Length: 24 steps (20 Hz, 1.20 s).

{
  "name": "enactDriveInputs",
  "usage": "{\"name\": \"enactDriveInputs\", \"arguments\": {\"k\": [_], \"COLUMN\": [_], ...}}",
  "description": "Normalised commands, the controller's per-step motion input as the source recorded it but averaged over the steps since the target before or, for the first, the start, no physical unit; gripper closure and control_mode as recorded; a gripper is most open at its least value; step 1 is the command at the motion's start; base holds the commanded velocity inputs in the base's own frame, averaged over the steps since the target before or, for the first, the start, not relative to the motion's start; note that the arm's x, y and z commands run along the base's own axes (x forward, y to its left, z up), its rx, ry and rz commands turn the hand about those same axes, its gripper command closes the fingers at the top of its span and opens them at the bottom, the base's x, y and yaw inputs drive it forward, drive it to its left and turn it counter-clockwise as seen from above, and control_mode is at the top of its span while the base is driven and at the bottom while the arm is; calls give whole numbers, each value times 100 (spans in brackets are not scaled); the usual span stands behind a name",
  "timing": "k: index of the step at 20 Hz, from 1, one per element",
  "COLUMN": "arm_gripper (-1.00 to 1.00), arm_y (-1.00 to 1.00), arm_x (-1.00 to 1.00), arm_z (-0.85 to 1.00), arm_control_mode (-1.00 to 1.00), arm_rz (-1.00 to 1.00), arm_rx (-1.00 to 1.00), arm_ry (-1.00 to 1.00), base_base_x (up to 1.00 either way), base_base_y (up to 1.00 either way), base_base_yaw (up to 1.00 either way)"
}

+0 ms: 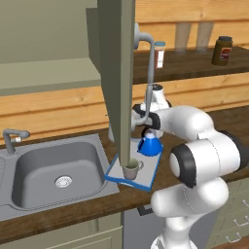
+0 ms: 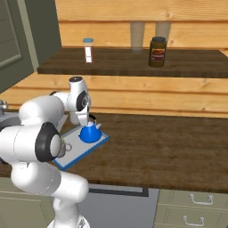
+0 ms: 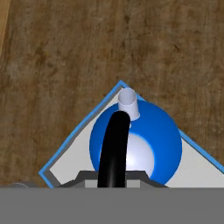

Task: Pick the kettle from the counter and place it on the tray. Then pick the mug from the cabinet and place it on the tray. Then close the cabinet doors.

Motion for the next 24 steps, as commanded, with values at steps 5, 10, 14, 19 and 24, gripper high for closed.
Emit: {"name": "enactDriveInputs", "arguments": {"k": [5, 10, 14, 19, 24], "arm_gripper": [100, 100, 100, 100, 100], "arm_y": [14, 21, 14, 0, 0], "arm_x": [9, 9, 11, 9, 7], "arm_z": [-9, -10, -12, -16, -19], "arm_control_mode": [-100, -100, -100, -100, -100], "arm_rz": [0, 0, 0, 0, 0], "arm_rx": [1, 0, 0, 2, 4], "arm_ry": [0, 0, 0, 0, 0], "base_base_x": [0, 0, 0, 0, 0], "base_base_y": [0, 0, 0, 0, 0], "base_base_yaw": [0, 0, 0, 0, 0]}}
